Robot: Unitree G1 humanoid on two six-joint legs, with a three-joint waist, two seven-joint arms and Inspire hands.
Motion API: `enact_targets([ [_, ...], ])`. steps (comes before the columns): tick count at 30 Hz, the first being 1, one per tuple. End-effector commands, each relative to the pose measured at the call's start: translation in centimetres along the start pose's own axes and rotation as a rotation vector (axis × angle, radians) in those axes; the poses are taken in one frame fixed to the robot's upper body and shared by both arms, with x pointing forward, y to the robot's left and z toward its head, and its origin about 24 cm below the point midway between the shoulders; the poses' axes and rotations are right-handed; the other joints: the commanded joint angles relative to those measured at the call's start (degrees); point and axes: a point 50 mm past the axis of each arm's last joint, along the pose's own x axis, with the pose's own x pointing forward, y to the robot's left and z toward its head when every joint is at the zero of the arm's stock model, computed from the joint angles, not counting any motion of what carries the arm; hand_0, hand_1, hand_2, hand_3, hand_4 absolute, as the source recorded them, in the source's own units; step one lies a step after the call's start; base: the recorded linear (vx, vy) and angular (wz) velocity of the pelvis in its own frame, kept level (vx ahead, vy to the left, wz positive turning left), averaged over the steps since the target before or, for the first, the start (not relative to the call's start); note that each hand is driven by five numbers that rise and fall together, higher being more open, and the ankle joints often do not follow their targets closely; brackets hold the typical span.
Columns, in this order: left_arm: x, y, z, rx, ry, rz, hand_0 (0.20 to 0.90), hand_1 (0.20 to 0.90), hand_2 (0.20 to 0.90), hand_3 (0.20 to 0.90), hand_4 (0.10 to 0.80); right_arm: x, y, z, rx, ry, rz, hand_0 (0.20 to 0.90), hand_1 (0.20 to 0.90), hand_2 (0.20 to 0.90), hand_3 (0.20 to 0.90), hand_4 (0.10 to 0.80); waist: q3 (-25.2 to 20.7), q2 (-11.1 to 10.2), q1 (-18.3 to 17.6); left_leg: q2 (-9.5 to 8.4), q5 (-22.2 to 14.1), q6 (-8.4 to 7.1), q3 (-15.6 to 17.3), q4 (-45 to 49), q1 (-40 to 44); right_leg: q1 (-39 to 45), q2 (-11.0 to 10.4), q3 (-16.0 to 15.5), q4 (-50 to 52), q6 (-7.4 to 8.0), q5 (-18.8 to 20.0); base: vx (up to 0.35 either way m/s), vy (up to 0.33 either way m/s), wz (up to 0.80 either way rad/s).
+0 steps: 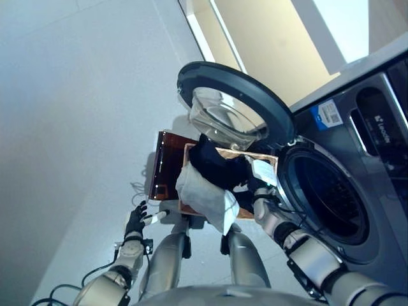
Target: Pick up the clothes and place them into the washing machine
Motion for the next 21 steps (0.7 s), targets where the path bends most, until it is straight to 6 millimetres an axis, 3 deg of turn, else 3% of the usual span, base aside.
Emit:
enact_targets([
  [1,-0.3,0.0,-0.6,0.010,0.006,0.006,0.900,0.900,0.900,0.900,0.800,1.3,-2.5,-0.4,-0.050,-0.004,-0.124,0.900,0.900,0.900,0.900,0.800,-2.06,-1.06,-0.07,-2.21,-0.82,-4.12,-0.02,3.03,-4.51,-1.19,-2.25,0.42,-5.65,0.89,11.73,0.000,0.000,0.00],
  [10,-0.2,-0.1,-0.4,0.000,0.002,-0.004,0.900,0.900,0.900,0.900,0.800,1.6,-3.4,-2.0,-0.068,0.048,-0.133,0.900,0.900,0.900,0.900,0.800,-1.76,-1.19,-0.47,-2.20,-0.81,-4.08,-0.12,3.44,-5.47,-2.32,-2.11,0.85,-5.21,0.53,11.81,-0.001,-0.001,0.00],
  [21,0.2,-0.2,1.2,-0.029,-0.062,-0.009,0.900,0.900,0.900,0.900,0.800,2.8,-5.3,-1.4,-0.076,0.020,-0.178,0.900,0.900,0.900,0.900,0.800,-0.05,-0.62,0.09,-2.32,-0.41,-4.09,-0.07,4.43,-8.19,-4.93,-2.00,1.37,-4.47,0.28,12.18,-0.012,-0.002,0.00],
])
